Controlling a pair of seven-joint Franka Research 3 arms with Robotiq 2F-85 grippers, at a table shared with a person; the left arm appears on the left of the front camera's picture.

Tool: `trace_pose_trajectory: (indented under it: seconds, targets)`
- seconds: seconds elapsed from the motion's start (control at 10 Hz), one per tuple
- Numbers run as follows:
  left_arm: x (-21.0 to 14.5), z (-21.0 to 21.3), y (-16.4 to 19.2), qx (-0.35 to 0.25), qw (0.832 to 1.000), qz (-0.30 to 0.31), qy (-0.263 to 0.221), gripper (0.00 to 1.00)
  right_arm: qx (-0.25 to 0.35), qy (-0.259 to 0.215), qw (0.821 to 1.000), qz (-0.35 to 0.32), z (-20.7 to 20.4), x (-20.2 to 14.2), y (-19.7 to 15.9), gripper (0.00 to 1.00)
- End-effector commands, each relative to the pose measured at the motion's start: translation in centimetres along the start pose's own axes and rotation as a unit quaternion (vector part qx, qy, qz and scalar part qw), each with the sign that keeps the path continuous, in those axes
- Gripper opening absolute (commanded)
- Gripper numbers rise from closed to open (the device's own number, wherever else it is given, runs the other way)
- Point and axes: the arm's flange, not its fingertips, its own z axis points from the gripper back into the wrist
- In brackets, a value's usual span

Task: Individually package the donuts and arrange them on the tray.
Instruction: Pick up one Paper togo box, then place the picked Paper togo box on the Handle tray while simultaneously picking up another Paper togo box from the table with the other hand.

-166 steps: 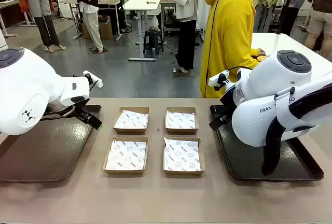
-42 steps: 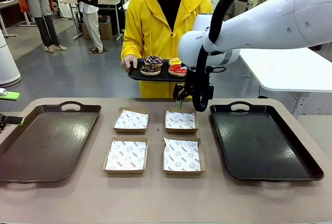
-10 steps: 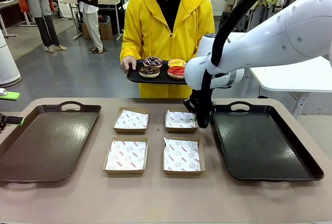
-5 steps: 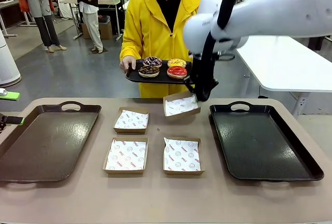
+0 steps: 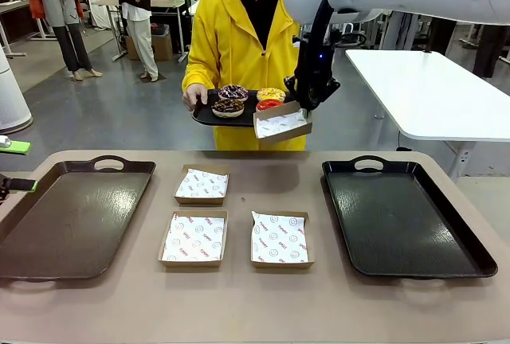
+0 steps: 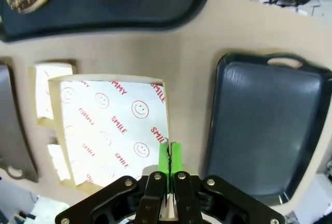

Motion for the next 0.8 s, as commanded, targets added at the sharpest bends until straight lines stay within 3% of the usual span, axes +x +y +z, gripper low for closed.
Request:
trace_pose_trajectory:
  seconds: [0.0,0.1,0.2,0.7]
  targets:
    - [0.1,0.1,-0.1,-0.007,1.0,-0.003,-0.004,1.0,0.009,0.013,1.0,-0.021,-0.8,3.1,-0.3,0.0]
    - [0.1,0.1,-0.1,-0.007,1.0,-0.003,-0.004,1.0,0.012,0.021,1.0,-0.019,-1.2,3.8,-0.7,0.0]
    - [0.1,0.1,-0.1,-0.007,1.0,-0.003,-0.004,1.0,0.003,-0.001,1.0,-0.007,-0.5,1.4,-0.5,0.0]
    - [0.1,0.1,-0.1,-0.007,1.0,-0.003,-0.004,1.0,0.003,-0.001,1.0,-0.007,-0.5,1.4,-0.5,0.0]
